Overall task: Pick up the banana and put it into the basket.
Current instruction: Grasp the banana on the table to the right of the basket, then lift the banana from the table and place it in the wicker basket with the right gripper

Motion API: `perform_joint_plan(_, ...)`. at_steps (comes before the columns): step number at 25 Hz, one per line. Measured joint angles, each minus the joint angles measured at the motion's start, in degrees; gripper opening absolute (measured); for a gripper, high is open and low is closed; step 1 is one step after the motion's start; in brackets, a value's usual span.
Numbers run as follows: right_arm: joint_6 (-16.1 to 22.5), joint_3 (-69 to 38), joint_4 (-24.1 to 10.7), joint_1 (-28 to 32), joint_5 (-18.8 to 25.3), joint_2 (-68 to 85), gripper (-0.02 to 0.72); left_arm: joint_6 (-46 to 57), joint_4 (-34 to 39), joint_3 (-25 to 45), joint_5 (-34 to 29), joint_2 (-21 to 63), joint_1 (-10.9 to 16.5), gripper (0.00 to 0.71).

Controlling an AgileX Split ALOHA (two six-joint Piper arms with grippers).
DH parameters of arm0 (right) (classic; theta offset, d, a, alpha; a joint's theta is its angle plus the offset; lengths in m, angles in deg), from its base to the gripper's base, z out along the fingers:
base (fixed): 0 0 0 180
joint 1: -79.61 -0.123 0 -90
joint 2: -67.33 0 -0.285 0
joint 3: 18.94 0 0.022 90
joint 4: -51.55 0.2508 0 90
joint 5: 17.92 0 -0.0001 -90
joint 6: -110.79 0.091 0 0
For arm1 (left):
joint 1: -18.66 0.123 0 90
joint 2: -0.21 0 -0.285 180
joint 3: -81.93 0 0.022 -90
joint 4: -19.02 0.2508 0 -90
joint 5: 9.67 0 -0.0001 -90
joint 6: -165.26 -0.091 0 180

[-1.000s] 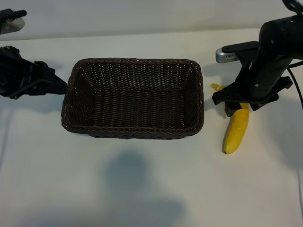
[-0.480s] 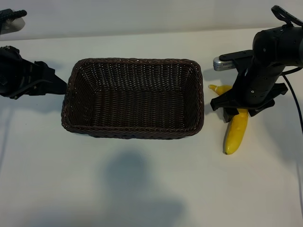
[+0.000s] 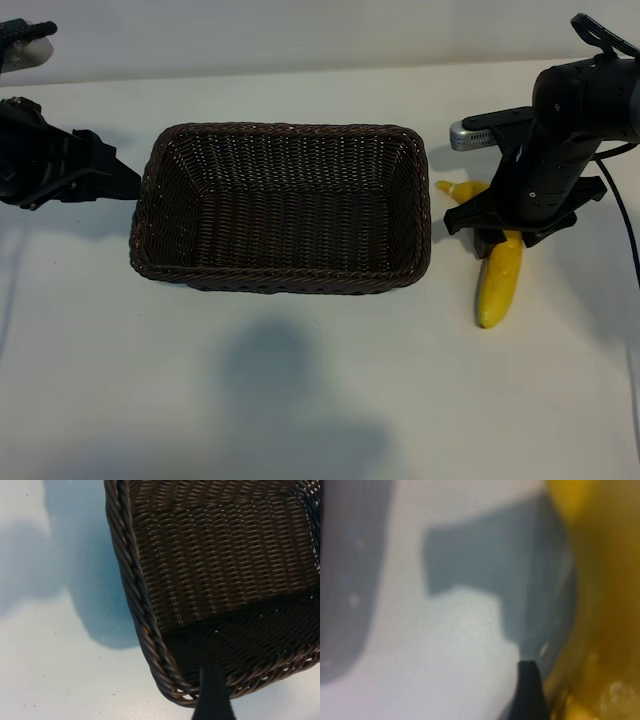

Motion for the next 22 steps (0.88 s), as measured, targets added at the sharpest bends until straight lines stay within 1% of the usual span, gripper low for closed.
perform_joint_plan(3, 0.0, 0.0, 0.0, 0.0, 0.0, 0.0, 0.444, 0.0, 0.0, 0.0, 0.0, 0.0, 0.0, 0.538)
perform_joint_plan(4, 0.0, 0.0, 0.0, 0.0, 0.0, 0.0, 0.428, 0.0, 0.0, 0.0, 0.0, 0.0, 0.0, 0.538)
perform_joint_plan(12, 0.1, 0.0, 0.0, 0.0, 0.0, 0.0, 0.428, 0.0, 0.0, 0.0, -0.1, 0.0, 0.0, 0.538)
perform_joint_plan(19, 0.9, 0.0, -0.1, 0.0, 0.2, 0.0, 0.428, 0.0, 0.0, 0.0, -0.2, 0.0, 0.0, 0.538)
perform_joint_plan(22, 1.5, 0.0, -1.1, 0.0, 0.7, 0.0, 0.428, 0.0, 0.0, 0.0, -0.2, 0.0, 0.0, 0.538)
